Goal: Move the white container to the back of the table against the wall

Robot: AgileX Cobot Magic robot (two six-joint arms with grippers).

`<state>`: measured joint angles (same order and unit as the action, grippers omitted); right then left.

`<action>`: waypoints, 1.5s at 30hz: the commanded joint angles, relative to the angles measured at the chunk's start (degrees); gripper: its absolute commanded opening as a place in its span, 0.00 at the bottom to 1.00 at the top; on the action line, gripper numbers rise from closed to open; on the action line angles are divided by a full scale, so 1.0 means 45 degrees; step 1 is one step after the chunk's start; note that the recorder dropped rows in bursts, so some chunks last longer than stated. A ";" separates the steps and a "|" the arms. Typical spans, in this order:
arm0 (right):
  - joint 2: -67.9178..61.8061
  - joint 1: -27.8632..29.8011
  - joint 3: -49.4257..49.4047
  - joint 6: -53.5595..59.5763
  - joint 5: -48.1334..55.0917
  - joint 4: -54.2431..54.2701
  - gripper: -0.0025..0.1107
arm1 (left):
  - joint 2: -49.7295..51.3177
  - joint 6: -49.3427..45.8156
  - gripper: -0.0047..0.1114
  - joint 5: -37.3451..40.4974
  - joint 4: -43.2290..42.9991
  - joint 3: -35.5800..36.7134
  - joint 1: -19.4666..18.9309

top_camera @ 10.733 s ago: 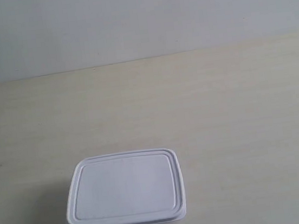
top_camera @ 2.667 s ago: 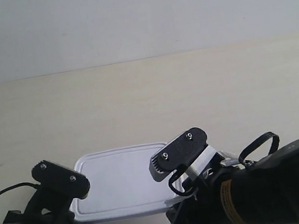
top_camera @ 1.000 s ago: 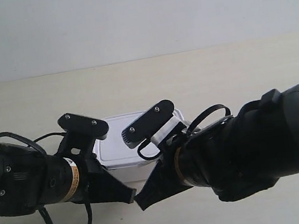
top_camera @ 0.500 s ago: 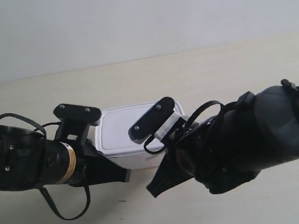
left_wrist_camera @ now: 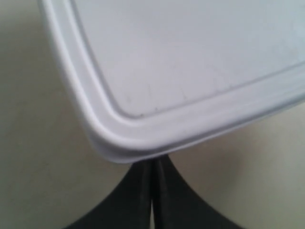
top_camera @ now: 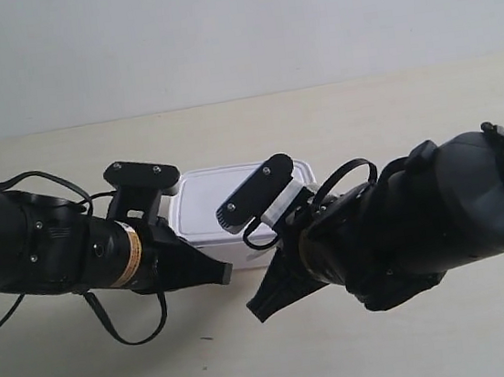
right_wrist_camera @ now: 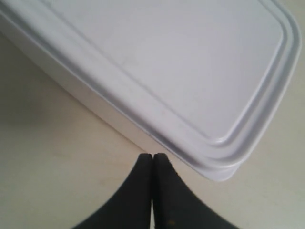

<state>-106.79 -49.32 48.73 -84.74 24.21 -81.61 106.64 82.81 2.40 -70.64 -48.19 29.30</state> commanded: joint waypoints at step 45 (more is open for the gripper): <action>-0.2262 0.1301 0.2748 -0.0083 0.1089 -0.1292 0.02 | 0.1726 0.0147 0.04 0.0018 -0.0180 -0.2886 -0.0902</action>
<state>-116.80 -44.49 60.71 -85.62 29.21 -86.73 113.80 83.16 2.53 -71.31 -60.09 25.55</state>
